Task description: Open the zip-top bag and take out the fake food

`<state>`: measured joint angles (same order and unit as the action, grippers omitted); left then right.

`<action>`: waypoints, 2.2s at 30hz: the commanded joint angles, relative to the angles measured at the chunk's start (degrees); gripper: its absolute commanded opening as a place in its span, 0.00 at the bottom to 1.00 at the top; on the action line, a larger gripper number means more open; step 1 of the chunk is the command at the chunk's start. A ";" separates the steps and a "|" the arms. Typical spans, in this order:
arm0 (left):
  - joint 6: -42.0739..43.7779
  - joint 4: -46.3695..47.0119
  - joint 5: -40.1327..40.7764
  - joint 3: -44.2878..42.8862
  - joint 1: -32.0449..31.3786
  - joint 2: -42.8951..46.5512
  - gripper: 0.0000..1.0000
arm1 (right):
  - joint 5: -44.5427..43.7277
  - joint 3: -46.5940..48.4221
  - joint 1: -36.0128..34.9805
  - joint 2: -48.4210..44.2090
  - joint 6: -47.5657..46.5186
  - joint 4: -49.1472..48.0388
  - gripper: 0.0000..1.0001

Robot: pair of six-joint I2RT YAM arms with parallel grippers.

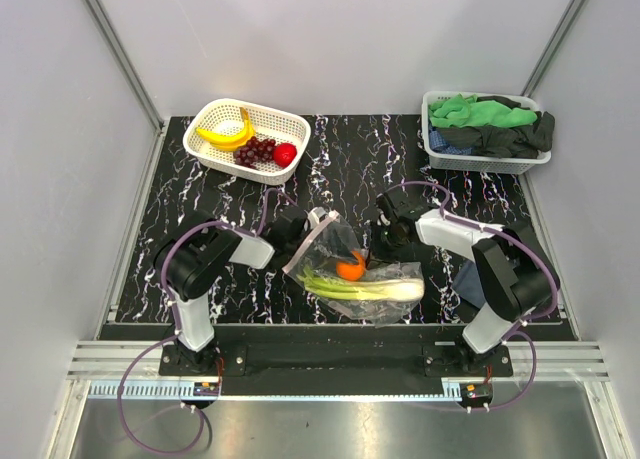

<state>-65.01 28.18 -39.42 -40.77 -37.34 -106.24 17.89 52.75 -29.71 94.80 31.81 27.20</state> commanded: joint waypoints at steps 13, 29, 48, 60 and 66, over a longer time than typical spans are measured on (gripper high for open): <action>18.33 -31.66 14.09 -7.21 -0.19 14.90 0.06 | -10.48 4.46 -0.17 -10.42 -6.58 11.54 0.21; 41.10 -77.76 55.48 -25.04 5.16 30.12 0.00 | -7.87 13.51 0.27 -19.92 -7.55 21.66 0.57; 30.48 -60.62 22.20 -74.43 34.70 -13.01 0.29 | 3.46 23.97 0.27 -15.18 -11.42 26.24 0.89; 33.98 -59.56 29.02 -59.32 36.20 2.13 0.99 | -4.25 34.17 -13.42 -5.25 -5.12 25.97 1.00; 33.65 -61.22 35.46 -31.69 34.36 31.84 0.99 | -16.28 39.88 -20.99 1.60 3.60 26.15 1.00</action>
<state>-31.79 -32.86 -8.78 -84.09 -2.07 -92.86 12.73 87.57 -47.00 93.03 28.21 53.52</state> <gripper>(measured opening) 0.984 0.994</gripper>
